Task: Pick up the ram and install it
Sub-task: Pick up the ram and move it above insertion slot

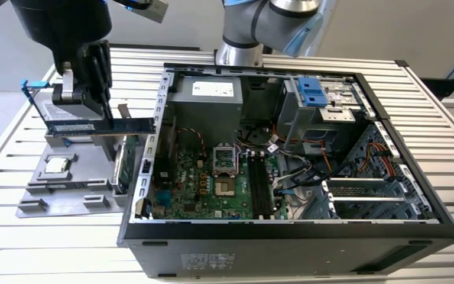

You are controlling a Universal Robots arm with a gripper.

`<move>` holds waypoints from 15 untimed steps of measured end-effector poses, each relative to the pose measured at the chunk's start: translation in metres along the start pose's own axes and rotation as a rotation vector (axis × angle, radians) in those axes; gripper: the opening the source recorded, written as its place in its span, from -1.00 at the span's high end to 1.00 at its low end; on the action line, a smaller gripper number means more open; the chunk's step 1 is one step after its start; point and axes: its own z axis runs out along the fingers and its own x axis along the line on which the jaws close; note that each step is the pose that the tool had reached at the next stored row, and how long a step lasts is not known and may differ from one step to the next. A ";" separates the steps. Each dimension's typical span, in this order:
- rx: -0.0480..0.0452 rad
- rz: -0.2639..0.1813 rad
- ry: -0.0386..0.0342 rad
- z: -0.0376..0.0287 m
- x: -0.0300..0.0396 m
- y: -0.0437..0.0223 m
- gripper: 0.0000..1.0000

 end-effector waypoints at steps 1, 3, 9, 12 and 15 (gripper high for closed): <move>-0.0001 0.000 0.0000 0.0000 0.0001 -0.0014 1.00; -0.0002 0.000 0.0001 -0.0001 0.0002 -0.0046 1.00; -0.0003 0.000 0.0001 -0.0001 0.0005 -0.0137 1.00; -0.0003 0.000 0.0001 -0.0001 0.0007 -0.0186 1.00; -0.0004 0.000 0.0000 -0.0001 0.0010 -0.0232 1.00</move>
